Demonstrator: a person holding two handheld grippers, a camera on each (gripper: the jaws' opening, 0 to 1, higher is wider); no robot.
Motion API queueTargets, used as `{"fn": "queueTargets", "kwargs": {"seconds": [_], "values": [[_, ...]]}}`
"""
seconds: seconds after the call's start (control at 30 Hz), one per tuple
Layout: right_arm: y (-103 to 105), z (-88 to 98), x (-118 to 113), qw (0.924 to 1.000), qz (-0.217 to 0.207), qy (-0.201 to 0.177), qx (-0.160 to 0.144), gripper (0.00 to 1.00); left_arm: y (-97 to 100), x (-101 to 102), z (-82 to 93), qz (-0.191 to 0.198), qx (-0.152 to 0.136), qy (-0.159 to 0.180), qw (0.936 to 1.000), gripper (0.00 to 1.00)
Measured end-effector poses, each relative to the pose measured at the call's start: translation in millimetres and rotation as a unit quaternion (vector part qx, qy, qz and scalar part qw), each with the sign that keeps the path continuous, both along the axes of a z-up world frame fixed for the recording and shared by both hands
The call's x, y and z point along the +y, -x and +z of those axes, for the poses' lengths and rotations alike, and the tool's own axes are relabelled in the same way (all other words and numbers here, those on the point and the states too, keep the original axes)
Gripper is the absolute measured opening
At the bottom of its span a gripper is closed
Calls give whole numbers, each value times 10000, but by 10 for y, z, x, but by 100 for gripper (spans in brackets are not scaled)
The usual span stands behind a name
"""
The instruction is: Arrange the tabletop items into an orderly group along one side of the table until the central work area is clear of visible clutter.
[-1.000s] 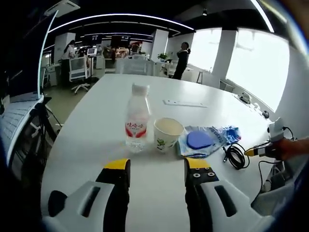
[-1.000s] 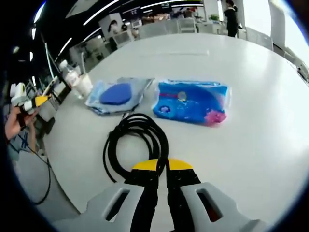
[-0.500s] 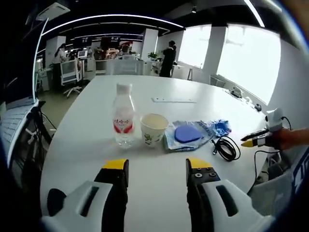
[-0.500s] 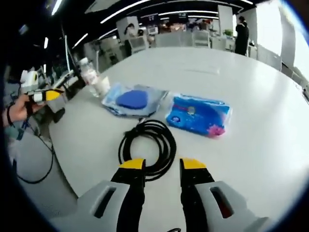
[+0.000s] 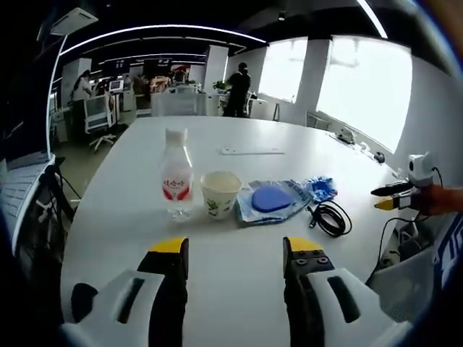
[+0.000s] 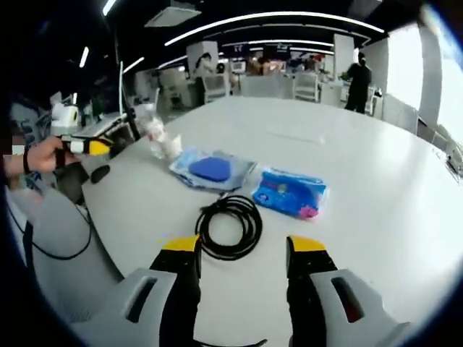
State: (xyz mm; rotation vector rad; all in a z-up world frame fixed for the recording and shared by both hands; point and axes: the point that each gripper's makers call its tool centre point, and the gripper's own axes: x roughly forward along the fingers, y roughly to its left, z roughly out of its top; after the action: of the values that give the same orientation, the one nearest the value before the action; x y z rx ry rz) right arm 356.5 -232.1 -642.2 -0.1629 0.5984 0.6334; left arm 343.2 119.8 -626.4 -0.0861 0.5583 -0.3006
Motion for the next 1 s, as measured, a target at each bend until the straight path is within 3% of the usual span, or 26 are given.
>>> {"fn": "queueTargets", "kwargs": {"seconds": [0.3, 0.6, 0.8, 1.0], "values": [[208, 178, 68, 9998, 147, -44, -118, 61, 131, -18, 69, -69, -68, 22, 10000, 56], [299, 134, 185, 9996, 221, -176, -21, 68, 301, -36, 31, -143, -88, 11, 9999, 60], [290, 115, 230, 9992, 302, -261, 75, 74, 290, -37, 72, -147, -156, 62, 9998, 63], [295, 106, 254, 9992, 328, -202, 137, 74, 291, -3, 52, -80, -186, 128, 9997, 64]]}}
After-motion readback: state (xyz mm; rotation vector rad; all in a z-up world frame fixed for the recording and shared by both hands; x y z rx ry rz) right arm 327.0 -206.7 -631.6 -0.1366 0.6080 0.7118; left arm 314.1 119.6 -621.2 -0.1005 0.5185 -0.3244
